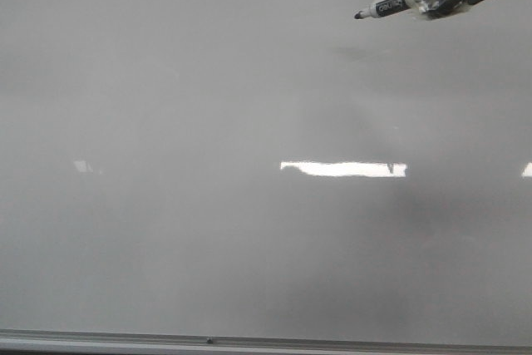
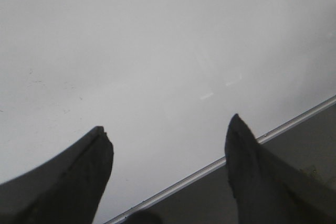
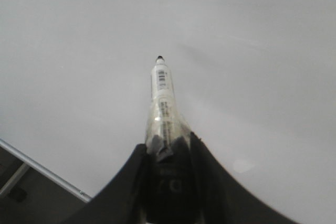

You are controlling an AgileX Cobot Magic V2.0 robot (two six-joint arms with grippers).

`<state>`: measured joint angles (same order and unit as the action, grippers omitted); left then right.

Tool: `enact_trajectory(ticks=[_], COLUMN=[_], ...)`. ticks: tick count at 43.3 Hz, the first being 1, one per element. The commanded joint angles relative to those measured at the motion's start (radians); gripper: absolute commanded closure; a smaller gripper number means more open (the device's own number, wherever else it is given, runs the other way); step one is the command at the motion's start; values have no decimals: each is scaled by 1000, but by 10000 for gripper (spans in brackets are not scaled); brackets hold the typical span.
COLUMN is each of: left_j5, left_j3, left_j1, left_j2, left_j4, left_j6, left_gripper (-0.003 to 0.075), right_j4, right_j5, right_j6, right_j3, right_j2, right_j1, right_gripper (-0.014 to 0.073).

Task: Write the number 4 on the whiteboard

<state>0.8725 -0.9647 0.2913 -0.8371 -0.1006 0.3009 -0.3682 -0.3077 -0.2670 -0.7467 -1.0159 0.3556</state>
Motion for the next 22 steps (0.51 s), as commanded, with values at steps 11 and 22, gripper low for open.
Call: enact_trajectory(ticks=[11,22], left_j5=[-81,-86], left_j3=[-25,-25], left_j1=[-2,-2], left_j2=[5,5], left_j4=[-15,-15], left_j6=[-10,-10], left_gripper=[281,281], right_j4=[-12,-8], right_j5=[116,159], right_j6=[-7,-7], right_j3=[-138,-171], right_j2=[-122,-176], right_j1=[2,2], right_gripper=[662,662])
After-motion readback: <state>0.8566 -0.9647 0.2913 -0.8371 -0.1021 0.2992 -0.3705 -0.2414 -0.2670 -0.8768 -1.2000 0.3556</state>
